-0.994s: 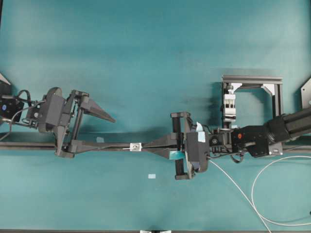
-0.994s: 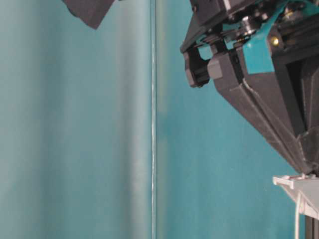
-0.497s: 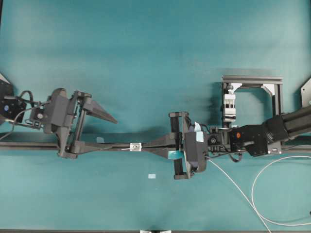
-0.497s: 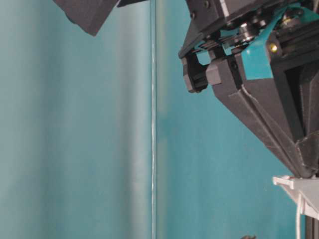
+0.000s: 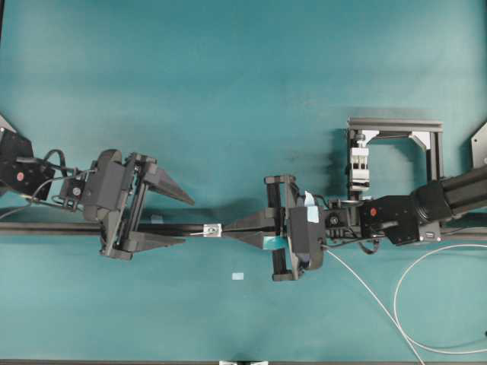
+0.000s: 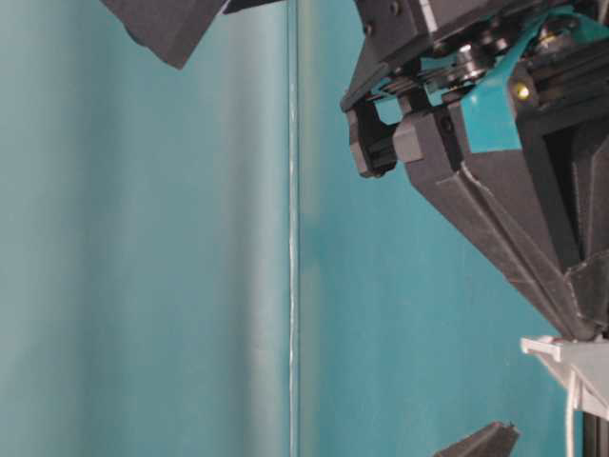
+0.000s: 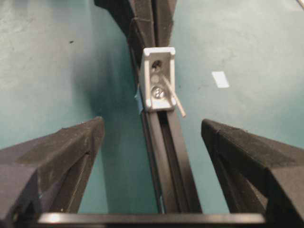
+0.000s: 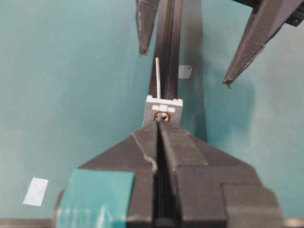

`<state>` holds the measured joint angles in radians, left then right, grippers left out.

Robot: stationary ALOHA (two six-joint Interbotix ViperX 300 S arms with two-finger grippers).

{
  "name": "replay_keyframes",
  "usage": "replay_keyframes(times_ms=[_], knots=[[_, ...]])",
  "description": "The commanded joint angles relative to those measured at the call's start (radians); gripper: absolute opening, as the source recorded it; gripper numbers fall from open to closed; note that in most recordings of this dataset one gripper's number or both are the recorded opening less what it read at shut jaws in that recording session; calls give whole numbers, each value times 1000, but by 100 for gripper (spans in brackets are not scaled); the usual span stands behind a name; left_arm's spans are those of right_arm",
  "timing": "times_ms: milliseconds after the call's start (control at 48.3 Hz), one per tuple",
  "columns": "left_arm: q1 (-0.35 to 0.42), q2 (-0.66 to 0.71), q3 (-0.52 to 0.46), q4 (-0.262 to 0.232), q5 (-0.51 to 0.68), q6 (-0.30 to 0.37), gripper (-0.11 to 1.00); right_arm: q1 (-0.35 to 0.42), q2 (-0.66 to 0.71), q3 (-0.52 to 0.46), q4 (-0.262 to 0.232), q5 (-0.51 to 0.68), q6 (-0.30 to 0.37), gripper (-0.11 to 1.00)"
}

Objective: Insert the wire into the hole on the left side and pull it with the left arm.
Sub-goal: 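Move the left gripper right and close it on the protruding wire tip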

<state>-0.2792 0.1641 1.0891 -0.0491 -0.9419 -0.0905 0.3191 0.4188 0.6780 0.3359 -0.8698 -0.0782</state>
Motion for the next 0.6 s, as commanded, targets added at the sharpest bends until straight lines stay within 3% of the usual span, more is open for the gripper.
replay_keyframes(times_ms=[0, 104, 580], knots=[[-6, -18, -15, 2, -5, -5, 62, 2, -12, -11, -3, -3, 2, 5], [-6, -18, -15, 2, 2, -8, 55, 0, -12, -11, -3, -3, 2, 5], [-8, -18, -43, 2, 51, -64, -5, 2, -12, -11, -3, -3, 3, 5]])
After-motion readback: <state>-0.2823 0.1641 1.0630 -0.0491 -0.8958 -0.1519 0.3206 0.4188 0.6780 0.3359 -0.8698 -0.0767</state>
